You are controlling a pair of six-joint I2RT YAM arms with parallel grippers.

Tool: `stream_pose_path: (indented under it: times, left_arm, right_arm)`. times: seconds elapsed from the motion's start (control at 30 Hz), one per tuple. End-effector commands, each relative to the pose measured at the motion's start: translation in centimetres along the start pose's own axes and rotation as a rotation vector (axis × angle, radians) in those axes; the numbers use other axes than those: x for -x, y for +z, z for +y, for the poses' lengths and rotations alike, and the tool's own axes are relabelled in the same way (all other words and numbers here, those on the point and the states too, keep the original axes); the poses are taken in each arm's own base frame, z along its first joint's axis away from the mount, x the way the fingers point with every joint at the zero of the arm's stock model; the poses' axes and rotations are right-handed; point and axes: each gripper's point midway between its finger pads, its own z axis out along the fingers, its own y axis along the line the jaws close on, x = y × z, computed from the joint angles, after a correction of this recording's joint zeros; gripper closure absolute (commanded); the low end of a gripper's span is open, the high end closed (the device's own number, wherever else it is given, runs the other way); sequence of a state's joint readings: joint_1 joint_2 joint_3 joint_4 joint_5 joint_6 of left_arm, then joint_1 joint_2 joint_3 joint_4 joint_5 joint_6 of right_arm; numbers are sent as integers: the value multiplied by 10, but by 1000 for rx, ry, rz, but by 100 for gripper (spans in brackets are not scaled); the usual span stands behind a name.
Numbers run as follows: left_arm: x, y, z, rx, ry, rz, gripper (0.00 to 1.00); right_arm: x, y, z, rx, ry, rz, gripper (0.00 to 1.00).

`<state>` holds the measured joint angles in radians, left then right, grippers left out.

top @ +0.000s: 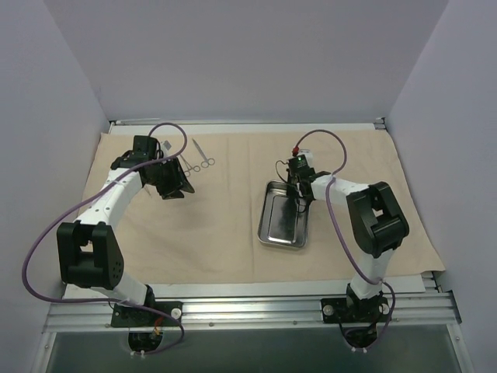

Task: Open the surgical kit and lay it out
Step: Adjust the medical item in the container, then pick up the medical item from the container.

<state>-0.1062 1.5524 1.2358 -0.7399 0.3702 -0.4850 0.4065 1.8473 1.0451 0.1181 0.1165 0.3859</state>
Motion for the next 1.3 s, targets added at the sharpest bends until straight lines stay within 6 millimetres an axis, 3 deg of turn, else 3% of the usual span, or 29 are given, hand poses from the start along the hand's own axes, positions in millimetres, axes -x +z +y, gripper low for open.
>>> stream_pose_path:
  times: [0.0,0.07,0.17,0.27,0.33,0.43,0.63,0.83,1.0,1.27]
  left_arm:
    - [12,-17,-18,-49,37,-58,48]
    - [13,-16,-18,-49,34,-59,48]
    - [12,-13,-16,-46,21,-55,48]
    - [8,-9,-12,-41,11,-49,48]
    - [4,-7,-10,-37,3,-38,48]
    - [5,-10,-12,-41,3,-49,48]
    - [13,-20,-20,-49,18,-65,46]
    - [12,-25,-33,-114,38,-57,39]
    - [6,-22,-47,-214,54,-19,39]
    - [4,-21,-78,-427,91,18,39]
  right_arm:
    - [-44,-35,-1,2,-12,187,100]
    - [-42,-56,17,97,-3,199,100]
    - [-43,-81,27,168,-5,220,100]
    - [-33,-97,23,182,-18,203,98]
    - [-27,-101,18,169,-23,181,91]
    - [-28,-91,14,175,-24,191,80]
    - [-34,-67,29,198,-63,230,63]
    - [-32,-52,33,187,-90,235,62]
    - [-46,-44,29,173,-104,268,63]
    - [-67,-36,22,118,-127,331,78]
